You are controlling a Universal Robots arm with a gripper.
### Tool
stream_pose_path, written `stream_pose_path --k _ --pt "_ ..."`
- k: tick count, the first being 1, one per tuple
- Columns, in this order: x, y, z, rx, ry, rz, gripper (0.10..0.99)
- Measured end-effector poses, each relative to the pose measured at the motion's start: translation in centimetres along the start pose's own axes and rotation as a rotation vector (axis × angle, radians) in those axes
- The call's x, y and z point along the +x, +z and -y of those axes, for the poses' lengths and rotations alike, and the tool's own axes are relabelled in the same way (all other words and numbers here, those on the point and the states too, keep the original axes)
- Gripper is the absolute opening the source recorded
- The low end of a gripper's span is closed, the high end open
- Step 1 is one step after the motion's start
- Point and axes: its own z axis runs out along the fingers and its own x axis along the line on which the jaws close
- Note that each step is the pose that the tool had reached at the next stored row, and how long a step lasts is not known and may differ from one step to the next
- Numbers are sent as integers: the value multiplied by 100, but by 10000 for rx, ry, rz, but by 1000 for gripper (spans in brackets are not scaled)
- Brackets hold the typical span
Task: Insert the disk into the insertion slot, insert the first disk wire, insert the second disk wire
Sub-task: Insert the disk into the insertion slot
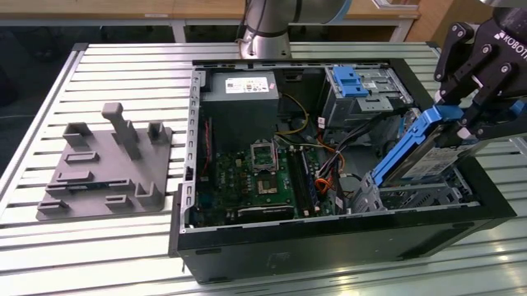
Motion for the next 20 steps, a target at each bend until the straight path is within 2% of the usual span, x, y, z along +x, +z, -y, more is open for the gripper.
stream_pose_path --k 9,20 --pt "5 88 20 3 62 2 365" --pt "16 266 29 5 83 3 365"
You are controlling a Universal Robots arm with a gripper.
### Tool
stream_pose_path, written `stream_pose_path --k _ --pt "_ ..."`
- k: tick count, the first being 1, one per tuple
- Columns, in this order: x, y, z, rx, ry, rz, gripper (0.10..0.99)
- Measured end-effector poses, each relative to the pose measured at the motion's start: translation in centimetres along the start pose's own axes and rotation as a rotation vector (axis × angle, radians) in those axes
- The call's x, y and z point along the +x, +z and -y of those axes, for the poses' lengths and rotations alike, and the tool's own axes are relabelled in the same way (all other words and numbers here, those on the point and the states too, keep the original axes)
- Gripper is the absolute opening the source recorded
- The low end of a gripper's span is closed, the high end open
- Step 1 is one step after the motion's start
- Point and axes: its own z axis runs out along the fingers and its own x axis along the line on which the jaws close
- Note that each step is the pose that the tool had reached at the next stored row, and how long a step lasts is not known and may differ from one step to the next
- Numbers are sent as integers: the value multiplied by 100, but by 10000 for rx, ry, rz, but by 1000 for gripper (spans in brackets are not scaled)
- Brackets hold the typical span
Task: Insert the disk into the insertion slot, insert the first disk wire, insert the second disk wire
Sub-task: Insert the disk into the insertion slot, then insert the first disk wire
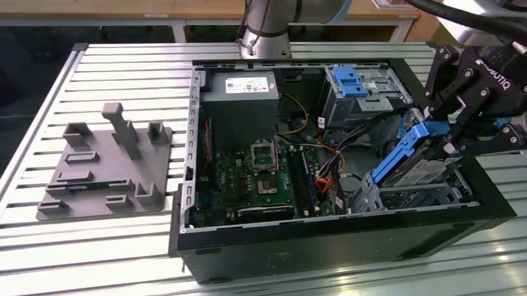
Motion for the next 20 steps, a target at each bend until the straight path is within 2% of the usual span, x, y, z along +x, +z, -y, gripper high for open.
stream_pose_path --k 5,9,10,11,12,13,14,20 --pt "5 79 3 0 1 0 365" --pt "6 107 5 1 -1 -2 376" --pt "7 108 5 0 0 -1 431" --pt "7 108 5 0 0 -3 431" --pt "7 109 5 0 0 -3 494" --pt "7 110 5 0 0 0 494" --pt "7 110 5 0 0 1 557" --pt "7 110 5 0 0 -1 557"
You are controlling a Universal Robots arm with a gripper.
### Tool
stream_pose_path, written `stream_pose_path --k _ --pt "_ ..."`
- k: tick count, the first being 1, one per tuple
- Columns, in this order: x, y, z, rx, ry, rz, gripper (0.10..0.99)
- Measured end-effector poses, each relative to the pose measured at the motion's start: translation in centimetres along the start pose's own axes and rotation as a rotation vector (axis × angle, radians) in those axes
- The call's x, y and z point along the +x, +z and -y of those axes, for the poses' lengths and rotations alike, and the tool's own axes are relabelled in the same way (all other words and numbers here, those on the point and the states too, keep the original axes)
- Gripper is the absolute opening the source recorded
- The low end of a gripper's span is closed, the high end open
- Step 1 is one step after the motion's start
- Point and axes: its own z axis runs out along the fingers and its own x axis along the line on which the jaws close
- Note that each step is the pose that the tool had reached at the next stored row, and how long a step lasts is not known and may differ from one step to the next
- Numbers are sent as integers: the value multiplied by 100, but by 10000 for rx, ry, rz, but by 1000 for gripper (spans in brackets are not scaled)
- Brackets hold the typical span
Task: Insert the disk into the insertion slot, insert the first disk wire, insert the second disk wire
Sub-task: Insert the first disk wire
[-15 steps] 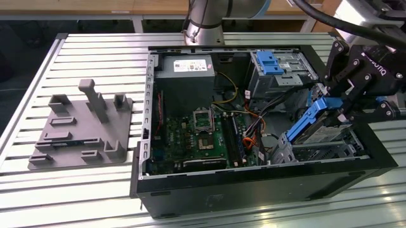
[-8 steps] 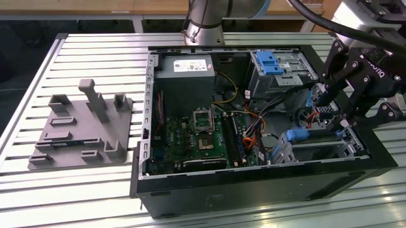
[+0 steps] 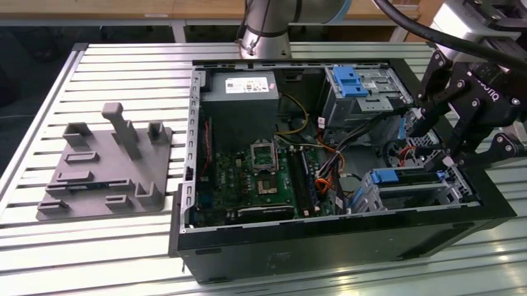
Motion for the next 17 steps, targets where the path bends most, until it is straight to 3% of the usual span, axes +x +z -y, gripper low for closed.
stream_pose_path --k 12,17 --pt "-11 8 0 0 0 3 557" --pt "-149 26 32 -9 5 -94 557"
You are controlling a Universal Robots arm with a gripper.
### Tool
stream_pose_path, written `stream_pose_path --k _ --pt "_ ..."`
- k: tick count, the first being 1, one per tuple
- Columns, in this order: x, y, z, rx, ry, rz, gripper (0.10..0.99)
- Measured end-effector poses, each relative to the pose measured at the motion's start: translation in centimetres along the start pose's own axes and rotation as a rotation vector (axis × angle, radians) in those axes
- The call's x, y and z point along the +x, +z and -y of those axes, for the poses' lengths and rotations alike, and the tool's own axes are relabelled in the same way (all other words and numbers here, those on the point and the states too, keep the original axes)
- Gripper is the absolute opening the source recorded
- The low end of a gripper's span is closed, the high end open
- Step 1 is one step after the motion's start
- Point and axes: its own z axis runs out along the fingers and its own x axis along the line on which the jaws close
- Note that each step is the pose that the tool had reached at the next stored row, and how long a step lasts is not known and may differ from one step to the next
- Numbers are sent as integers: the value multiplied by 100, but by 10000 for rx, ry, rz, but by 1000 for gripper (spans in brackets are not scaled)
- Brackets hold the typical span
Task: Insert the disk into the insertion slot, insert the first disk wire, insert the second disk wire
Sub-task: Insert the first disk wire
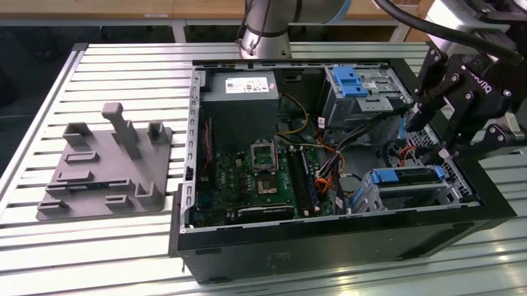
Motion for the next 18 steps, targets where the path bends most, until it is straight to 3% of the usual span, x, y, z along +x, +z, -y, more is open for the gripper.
stream_pose_path --k 4,8,9,12,14,18 --pt "-93 16 57 -43 6 -88 557" --pt "-126 40 150 -80 15 -239 557" --pt "-127 41 171 -96 19 -306 557" --pt "-128 41 219 -212 38 -608 557" --pt "-142 52 261 -220 44 -730 557" --pt "-218 73 355 -221 45 -736 557"
